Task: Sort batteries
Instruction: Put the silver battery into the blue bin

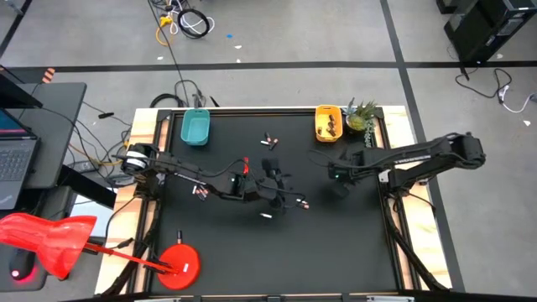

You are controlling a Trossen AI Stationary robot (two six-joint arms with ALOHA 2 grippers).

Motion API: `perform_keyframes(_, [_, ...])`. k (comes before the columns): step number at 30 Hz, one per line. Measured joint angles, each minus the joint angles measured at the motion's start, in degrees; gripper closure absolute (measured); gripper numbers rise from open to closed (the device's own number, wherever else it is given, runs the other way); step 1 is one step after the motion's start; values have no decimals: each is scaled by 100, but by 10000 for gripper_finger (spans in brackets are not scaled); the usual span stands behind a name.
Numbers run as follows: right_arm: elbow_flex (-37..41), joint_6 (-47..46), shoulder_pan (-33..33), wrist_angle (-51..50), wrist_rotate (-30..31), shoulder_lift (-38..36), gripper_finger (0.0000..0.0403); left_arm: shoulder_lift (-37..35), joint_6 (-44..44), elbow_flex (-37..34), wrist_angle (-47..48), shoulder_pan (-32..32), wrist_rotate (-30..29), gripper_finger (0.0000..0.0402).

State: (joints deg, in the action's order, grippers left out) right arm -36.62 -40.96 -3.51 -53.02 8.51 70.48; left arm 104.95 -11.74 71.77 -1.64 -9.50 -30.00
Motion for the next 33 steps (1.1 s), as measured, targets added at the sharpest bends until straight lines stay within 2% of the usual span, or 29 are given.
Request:
perform_keyframes(8, [0,180,103,131,-373,39,245,0,-5,0,32,0,77,200])
perform_keyframes(14, [0,1180,467,428,-164,128,245,0,-5,0,71,0,77,200])
perform_keyframes(19, [0,1629,615,712,-180,339,245,0,18,0,100,0,77,200])
perform_keyframes(26, [0,1671,610,711,-66,938,245,0,89,0,241,-18,77,200])
perform_keyframes(33, [-69,1661,609,709,-197,1474,247,0,154,0,419,-55,75,200])
